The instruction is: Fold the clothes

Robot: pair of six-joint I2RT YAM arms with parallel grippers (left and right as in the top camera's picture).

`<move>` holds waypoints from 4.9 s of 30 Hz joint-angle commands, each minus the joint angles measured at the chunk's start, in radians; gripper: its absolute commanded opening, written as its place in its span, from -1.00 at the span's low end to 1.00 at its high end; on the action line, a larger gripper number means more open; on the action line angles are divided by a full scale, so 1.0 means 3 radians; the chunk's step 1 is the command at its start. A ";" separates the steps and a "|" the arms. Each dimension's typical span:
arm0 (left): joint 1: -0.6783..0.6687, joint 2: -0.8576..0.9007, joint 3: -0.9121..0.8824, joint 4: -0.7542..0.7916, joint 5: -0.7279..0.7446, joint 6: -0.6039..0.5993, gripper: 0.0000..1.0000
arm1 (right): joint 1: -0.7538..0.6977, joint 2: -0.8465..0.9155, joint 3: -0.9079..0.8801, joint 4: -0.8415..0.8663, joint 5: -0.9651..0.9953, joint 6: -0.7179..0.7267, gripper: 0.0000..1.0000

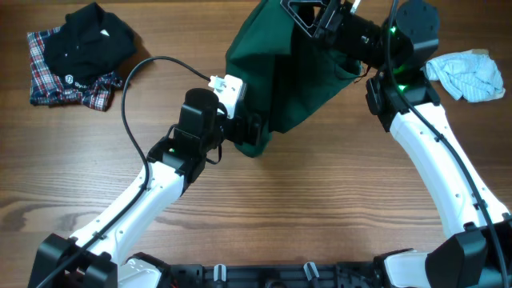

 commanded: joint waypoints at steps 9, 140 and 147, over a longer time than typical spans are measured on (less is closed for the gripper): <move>-0.0013 0.0020 0.0047 0.0066 0.0290 0.0075 0.99 | 0.0014 0.0015 0.0023 0.0020 -0.0067 -0.0001 -0.91; -0.1202 -0.0299 0.0047 0.1578 -0.3264 0.1896 -0.51 | -0.0029 0.0046 0.0022 -0.1315 0.0334 -0.0600 0.35; -0.1153 -0.0278 0.0047 0.0820 -0.2173 0.1409 1.00 | -0.0046 0.0046 0.0022 -0.1317 0.0462 -0.0612 0.34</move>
